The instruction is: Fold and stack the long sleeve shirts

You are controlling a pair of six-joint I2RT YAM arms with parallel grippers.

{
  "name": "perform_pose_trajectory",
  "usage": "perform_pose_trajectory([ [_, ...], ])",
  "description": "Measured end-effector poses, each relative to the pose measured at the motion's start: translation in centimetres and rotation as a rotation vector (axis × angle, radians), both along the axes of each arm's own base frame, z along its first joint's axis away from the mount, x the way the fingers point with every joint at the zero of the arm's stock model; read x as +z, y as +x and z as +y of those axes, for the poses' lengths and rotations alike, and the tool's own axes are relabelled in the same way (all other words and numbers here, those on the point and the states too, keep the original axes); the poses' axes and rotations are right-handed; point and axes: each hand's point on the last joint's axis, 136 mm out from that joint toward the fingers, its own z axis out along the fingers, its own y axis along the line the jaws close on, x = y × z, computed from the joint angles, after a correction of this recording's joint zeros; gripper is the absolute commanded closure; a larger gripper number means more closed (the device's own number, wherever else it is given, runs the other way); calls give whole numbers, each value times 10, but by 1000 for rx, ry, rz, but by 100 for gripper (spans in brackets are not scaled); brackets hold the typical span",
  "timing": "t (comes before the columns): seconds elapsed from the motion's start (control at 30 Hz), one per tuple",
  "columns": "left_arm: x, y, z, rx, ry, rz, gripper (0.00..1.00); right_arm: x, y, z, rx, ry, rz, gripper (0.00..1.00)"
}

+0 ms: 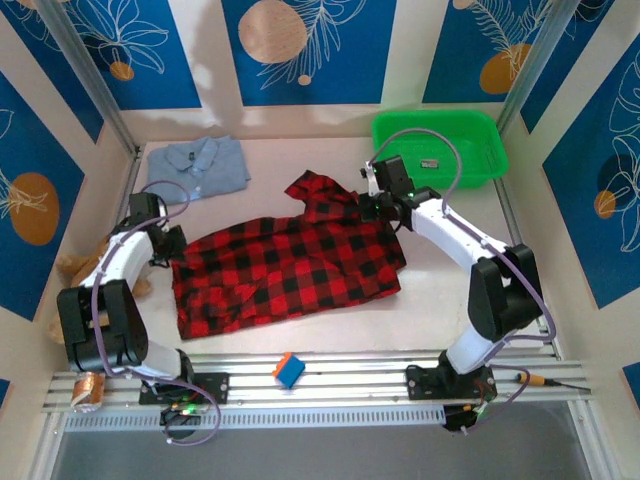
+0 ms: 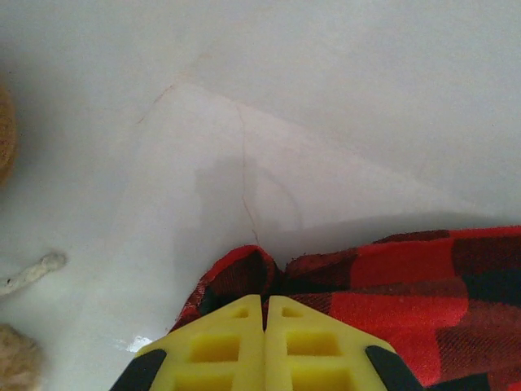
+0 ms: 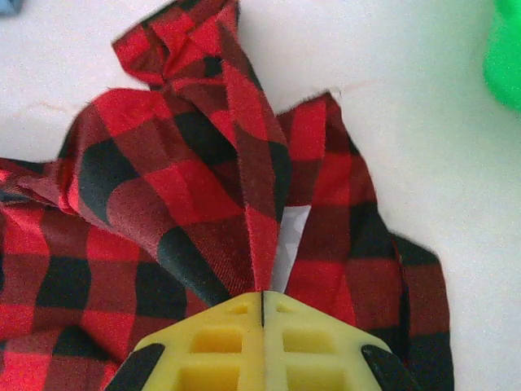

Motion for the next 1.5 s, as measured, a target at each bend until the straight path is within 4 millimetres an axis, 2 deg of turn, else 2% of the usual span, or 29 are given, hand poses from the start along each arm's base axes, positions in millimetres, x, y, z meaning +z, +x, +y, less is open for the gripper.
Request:
perform_pose_trajectory([
  [0.13, -3, -16, 2, 59, 18, -10, 96, -18, -17, -7, -23, 1, 46, 100],
  [0.17, -3, -22, 3, 81, 21, -20, 91, -22, -20, -8, -29, 1, 58, 100],
  [0.23, -3, -34, 5, 124, 28, -46, 73, -31, -26, -11, -43, 0, 83, 100],
  [0.3, 0, -49, 8, 183, 35, -82, 47, -42, -34, -14, -56, -1, 112, 100],
  [0.33, 4, -54, 10, 203, 41, -104, 37, -46, -37, -16, -61, -3, 123, 100],
  [0.4, 20, -64, 14, 265, 49, -190, 24, -56, -47, -20, -74, -8, 154, 100],
  [0.5, 59, -68, 19, 329, 55, -353, 20, -68, -57, -26, -98, -17, 187, 100],
  [0.6, 88, -64, 19, 341, 37, -444, 19, -78, -65, -31, -127, -24, 217, 89],
  [0.67, 102, -52, 13, 308, 8, -460, 19, -83, -69, -33, -143, -25, 231, 84],
  [0.73, 118, -33, 0, 237, -25, -470, 17, -85, -70, -35, -152, -28, 239, 83],
  [0.83, 133, 6, -40, 54, -92, -442, 19, -85, -70, -35, -155, -25, 238, 86],
  [0.97, 145, 57, -131, -292, -122, -364, 25, -85, -70, -35, -161, -22, 240, 90],
  [1.0, 142, 66, -158, -379, -131, -334, 29, -85, -70, -35, -163, -21, 242, 90],
  [1.1, 119, 84, -214, -540, -142, -216, 39, -86, -70, -35, -167, -20, 246, 93],
  [1.17, 96, 95, -237, -592, -136, -141, 43, -86, -70, -34, -168, -19, 245, 95],
  [1.3, 37, 110, -255, -607, -145, 7, 51, -87, -70, -35, -171, -19, 247, 97],
  [1.37, 15, 113, -259, -609, -154, 72, 52, -87, -70, -35, -172, -19, 248, 98],
  [1.5, -15, 101, -264, -622, -179, 183, 54, -87, -69, -37, -184, -14, 251, 100],
])
